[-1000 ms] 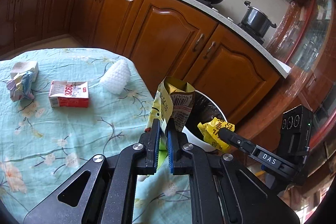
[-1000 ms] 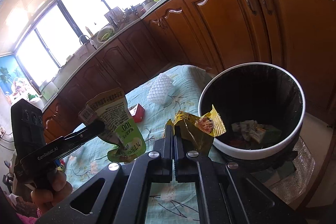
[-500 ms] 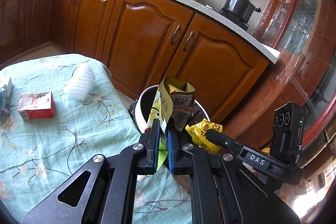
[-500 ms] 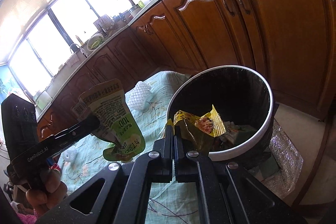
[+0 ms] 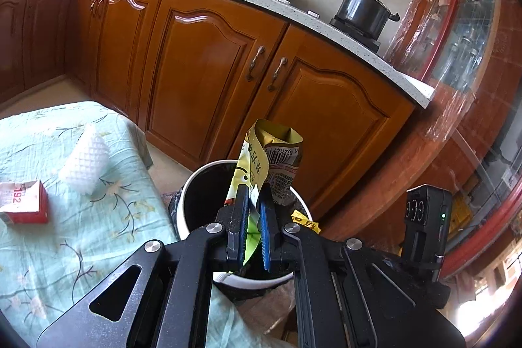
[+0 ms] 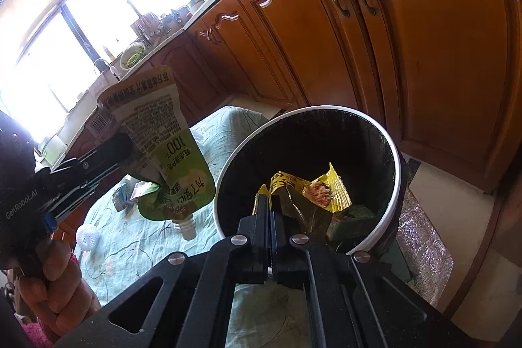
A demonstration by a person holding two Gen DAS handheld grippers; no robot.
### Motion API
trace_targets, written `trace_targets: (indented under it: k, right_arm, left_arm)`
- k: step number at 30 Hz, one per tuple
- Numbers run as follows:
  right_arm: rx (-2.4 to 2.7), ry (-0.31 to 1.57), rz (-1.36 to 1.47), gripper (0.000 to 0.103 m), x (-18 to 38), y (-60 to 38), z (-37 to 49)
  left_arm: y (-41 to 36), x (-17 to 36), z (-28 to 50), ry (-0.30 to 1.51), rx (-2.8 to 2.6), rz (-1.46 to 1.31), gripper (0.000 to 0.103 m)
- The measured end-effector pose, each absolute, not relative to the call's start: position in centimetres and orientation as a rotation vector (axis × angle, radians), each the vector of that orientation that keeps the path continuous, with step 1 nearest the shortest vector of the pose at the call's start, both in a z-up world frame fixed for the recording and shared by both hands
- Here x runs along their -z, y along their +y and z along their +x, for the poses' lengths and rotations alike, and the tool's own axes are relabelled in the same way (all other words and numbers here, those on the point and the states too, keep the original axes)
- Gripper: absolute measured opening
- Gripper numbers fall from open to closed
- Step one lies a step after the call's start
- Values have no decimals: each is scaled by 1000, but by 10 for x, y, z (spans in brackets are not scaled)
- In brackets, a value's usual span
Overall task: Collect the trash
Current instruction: 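Carry the pouch and yellow wrapper over the black bin and release both, then move both open tools back toward the milk carton and foam net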
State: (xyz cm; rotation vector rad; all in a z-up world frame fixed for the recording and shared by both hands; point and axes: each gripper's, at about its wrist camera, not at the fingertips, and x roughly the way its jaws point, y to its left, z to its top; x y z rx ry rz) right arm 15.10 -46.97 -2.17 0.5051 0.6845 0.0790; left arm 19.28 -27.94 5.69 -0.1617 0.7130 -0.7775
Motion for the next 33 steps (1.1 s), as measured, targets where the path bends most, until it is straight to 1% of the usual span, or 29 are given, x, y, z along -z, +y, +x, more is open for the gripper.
trace_targets:
  k: [4,11,13,17,20,21,22,23,24,25,26,28,31,33]
  right_arm:
    - [-75,700,503,0,24,-475,159]
    - [-71,742,496,1,34,-479,174]
    - [-71,751,500,6,37,-479,177]
    - [-65,766,517,7,41,-481,180]
    - [-61,766,525,12,43,-481,176]
    - [-60,762,527,17,44,-482,173]
    - [-59,757,529,24,44,-482,169]
    - [-57,753,532,27,43,-482,166]
    - [-56,748,534,34,42,-481,164]
    - [-56,742,537,43,43,-481,160]
    - [-56,735,541,46,42,-480,156]
    - [-53,719,551,60,41,-477,150]
    - [-52,695,559,68,40,-470,139]
    - [-54,680,561,71,40,-463,133]
  left_arm:
    - [-297,-53,205,710,776,-162,6]
    - [-311,-29,219,754,780,-169,6]
    - [-312,-23,222,769,779,-167,6]
    - [-311,-13,224,808,783,-159,6]
    - [-305,-8,223,829,778,-162,11]
    - [-302,-6,222,834,774,-161,12]
    - [-299,-5,221,837,772,-162,16]
    - [-296,-3,220,840,771,-164,19]
    - [-291,-2,218,843,767,-165,21]
    - [-288,-1,217,846,762,-168,28]
    - [-283,0,215,847,756,-172,36]
    - [-273,2,211,845,741,-182,41]
    - [-255,5,207,854,726,-204,41]
    - [-243,6,205,858,706,-213,41]
